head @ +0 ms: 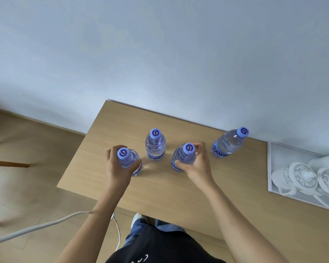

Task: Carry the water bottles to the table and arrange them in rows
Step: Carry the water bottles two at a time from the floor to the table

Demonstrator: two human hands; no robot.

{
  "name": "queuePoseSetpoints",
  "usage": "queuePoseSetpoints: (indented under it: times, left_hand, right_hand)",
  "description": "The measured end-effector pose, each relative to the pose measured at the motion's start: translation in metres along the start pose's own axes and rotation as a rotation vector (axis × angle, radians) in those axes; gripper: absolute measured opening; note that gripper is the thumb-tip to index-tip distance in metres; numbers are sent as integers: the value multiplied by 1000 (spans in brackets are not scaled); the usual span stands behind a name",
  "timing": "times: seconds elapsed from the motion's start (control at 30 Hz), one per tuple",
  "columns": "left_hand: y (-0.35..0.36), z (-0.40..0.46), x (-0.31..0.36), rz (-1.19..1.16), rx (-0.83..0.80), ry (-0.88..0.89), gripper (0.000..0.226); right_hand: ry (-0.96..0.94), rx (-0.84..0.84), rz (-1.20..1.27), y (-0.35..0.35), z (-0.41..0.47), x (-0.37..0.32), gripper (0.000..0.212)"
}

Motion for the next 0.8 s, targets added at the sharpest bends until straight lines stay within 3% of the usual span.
queuePoseSetpoints:
  times: [0.23,0.5,0.67,0.8]
  left_hand:
    - [-2,-5,1,-62,39,-66,63]
    - [-20,-39,-19,-46,84,-116,75]
    - [-27,-70,-12,-22,57,-59,72]
    - [-25,-102,-3,-21,-57,34,67]
  right_hand:
    - [-54,-36,2,2,-7,-4,64]
    - [-24,-37,-70,-11,-35,9,89]
    - [-35,31,-75,-28,-74,16,88]
    - [-13,101,-44,-39,-124,26,83]
Point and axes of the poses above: each hand's wrist, its own z-axis towards the middle knuckle, its own y-axis out of the palm, x = y × z, the point moved 8 cm from there along z, towards the middle knuckle, and after that the axes turned 1 degree about y, right-handed, at the moved point
